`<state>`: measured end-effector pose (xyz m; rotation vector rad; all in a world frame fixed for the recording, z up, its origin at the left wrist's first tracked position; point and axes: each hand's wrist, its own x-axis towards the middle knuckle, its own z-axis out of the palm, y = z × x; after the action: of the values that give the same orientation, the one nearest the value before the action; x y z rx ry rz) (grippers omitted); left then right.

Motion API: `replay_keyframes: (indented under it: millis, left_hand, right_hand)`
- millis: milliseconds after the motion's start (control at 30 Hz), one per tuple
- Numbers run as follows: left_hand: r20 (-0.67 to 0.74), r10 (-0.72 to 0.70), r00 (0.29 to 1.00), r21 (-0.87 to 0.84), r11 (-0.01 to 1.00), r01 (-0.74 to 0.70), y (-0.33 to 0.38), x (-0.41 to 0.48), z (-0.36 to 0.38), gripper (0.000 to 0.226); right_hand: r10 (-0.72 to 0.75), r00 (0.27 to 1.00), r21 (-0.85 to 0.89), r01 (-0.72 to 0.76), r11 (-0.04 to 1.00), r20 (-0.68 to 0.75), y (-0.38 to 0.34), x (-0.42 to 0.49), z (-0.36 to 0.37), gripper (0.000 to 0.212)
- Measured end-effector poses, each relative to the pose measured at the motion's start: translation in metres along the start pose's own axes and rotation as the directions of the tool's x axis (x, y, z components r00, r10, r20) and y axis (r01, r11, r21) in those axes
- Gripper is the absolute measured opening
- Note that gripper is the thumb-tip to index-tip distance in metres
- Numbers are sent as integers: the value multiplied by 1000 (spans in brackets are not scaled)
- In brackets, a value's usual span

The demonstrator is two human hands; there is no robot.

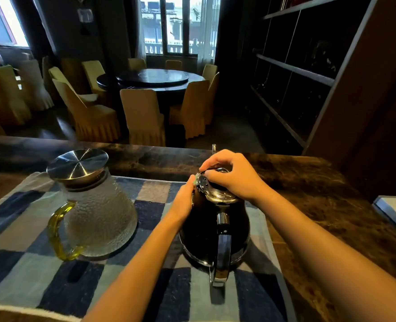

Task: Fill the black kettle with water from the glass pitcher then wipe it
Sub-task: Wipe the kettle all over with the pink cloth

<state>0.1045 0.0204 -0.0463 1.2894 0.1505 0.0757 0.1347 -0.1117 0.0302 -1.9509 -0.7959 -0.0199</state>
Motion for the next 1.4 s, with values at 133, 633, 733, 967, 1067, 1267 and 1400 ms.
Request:
replay_keyframes:
  millis: [133, 633, 733, 967, 1067, 1267, 1400]
  left_hand:
    - [-207, -108, 972, -47, 994, 100, -31, -23, -12, 42]
    - [146, 71, 987, 238, 966, -105, 25, 22, 5, 25]
    - [89, 41, 995, 323, 944, -68, 13, 18, 1, 30]
    - [-255, 17, 967, 140, 990, 20, -25, -21, -13, 32]
    - [-371, -58, 927, -126, 992, 12, -28, -36, -5, 29]
    - [-473, 31, 881, -222, 963, -153, 16, -44, 23, 30]
    - [-390, 267, 881, 300, 942, -152, 56, -39, 56, 27]
  right_hand:
    - [-14, 1000, 23, 14, 1000, 5, -3, -1, -1, 14]
    - [-36, 997, -57, 32, 998, -63, 5, -1, 0, 50]
    - [-34, 998, -58, 31, 998, -48, 7, 0, -1, 52]
    - [-31, 998, 99, 25, 995, 54, 9, 2, 0, 28]
    - [-47, 997, 147, 38, 988, 58, 12, 2, 0, 27]
    - [-38, 997, 253, 22, 967, 60, 13, 7, 3, 42]
    - [37, 999, 387, -38, 921, 9, 15, 8, 6, 32]
